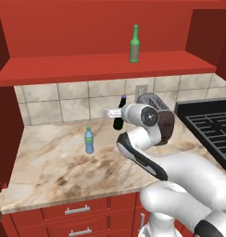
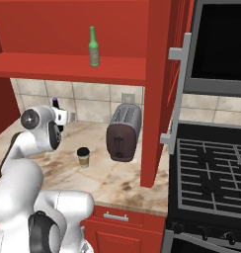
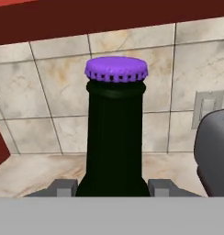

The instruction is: Sort all alcoholic drinks to one cabinet, and non-alcoholic drinks to the other.

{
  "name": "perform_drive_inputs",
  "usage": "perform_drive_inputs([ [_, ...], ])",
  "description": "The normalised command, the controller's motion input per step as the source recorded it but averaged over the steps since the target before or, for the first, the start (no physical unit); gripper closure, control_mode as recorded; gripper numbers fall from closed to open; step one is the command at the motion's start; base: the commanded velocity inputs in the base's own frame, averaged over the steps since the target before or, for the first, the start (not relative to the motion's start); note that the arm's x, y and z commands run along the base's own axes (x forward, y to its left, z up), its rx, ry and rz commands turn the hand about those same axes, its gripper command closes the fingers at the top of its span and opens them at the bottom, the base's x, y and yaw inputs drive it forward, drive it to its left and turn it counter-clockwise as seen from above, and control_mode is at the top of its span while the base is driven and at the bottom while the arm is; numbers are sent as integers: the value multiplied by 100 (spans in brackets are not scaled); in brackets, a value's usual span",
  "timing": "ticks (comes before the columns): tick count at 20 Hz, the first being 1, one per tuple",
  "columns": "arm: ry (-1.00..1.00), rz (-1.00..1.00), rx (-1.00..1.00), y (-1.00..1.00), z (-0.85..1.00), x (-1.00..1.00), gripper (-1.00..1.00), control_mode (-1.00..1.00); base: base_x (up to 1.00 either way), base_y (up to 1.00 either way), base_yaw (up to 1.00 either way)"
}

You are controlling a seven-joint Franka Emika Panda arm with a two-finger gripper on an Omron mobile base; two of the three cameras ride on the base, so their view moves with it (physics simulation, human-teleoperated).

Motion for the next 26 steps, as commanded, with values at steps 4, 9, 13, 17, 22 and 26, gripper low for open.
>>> perform_drive_inputs([
  [4,0,0,0,0,99,-59,100,-100,0,0,0],
  [9,-7,0,0,0,49,-86,100,-100,0,0,0],
  [13,-18,0,0,0,49,-61,100,-100,0,0,0],
  [17,-23,0,-1,0,85,-31,100,-100,0,0,0],
  [22,-17,0,0,0,100,-11,100,-100,0,0,0],
  [26,-5,0,0,0,99,-4,100,-100,0,0,0],
])
